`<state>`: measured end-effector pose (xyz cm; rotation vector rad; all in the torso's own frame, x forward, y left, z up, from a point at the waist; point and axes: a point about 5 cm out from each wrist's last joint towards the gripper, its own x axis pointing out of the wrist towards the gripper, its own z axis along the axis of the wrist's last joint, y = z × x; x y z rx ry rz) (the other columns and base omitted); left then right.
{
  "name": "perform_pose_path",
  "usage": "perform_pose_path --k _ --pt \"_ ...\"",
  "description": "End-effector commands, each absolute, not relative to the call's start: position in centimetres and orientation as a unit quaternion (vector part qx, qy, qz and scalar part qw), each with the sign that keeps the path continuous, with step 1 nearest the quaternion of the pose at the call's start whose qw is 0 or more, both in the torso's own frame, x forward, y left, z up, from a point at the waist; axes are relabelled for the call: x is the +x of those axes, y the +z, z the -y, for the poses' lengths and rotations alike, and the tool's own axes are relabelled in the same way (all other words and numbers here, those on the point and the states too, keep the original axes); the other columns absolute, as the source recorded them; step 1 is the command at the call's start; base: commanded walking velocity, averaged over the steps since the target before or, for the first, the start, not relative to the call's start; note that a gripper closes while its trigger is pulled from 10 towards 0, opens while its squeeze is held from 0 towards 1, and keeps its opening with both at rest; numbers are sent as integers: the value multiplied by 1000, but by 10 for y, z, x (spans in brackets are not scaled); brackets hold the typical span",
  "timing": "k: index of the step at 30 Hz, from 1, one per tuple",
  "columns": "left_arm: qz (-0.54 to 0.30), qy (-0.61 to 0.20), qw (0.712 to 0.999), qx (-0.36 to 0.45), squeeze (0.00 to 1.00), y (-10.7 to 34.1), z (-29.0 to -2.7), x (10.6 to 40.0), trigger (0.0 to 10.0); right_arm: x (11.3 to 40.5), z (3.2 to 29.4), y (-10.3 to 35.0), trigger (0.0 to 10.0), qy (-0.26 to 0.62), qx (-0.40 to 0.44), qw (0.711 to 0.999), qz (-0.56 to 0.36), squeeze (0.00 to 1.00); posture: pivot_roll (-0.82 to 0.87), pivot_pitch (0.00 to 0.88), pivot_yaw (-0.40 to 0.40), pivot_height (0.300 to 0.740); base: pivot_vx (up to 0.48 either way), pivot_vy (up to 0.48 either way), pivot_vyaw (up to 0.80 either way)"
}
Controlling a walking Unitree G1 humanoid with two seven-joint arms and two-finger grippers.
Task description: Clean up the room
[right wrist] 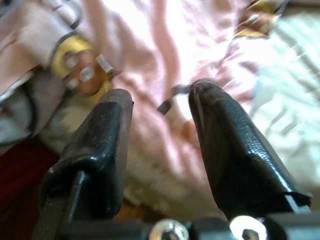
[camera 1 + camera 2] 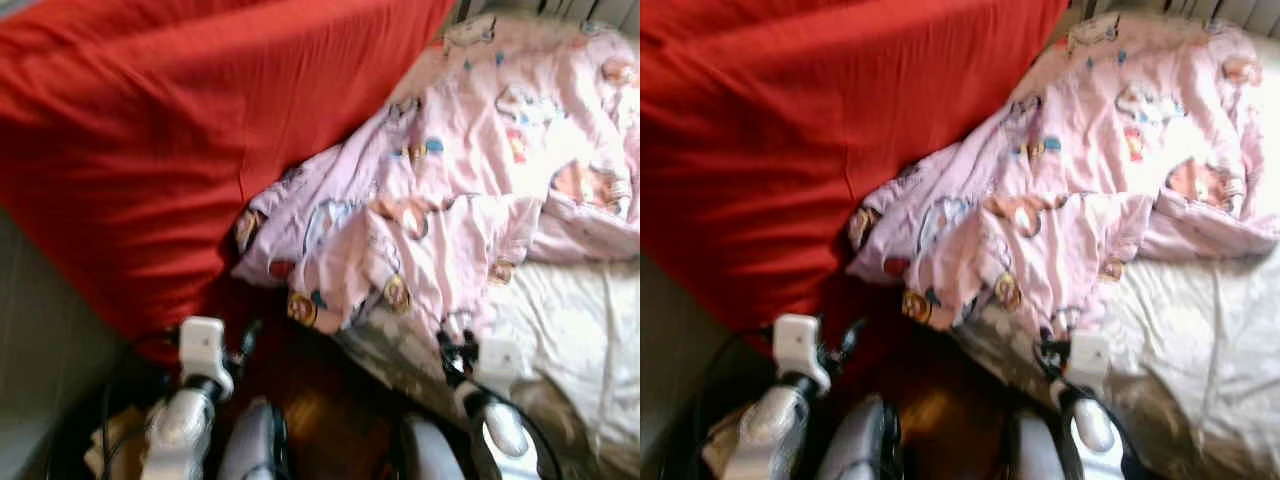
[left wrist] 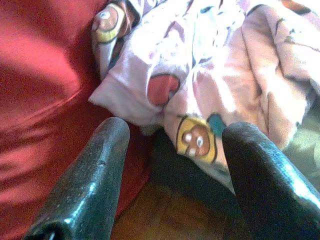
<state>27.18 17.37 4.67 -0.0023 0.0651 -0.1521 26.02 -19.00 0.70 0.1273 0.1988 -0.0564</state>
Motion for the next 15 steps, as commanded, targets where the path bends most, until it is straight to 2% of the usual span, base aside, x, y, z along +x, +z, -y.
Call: perform_pose_path --k 1,6,10,12,15 --pt "-48 -65 997 1 0 42 -183 268 10000 260 185 6 10000 -27 73 992 -103 0 13 229 32 611 289 0 0" --pt "-48 -65 997 1 0 42 -183 268 10000 260 186 4 10000 -33 78 990 -113 0 15 229 33 611 289 0 0" --pt "-48 -65 997 2 0 42 -183 268 10000 259 190 2 10000 -46 96 988 -114 0 15 230 34 611 290 0 -631" --pt "-48 -65 997 2 0 42 -183 268 10000 258 190 2 10000 -44 91 988 -115 0 13 231 35 611 285 0 0" --pt "-47 -64 997 5 0 42 -183 268 10000 258 190 3 10000 -37 84 990 -110 0 15 231 34 611 0 0 0"
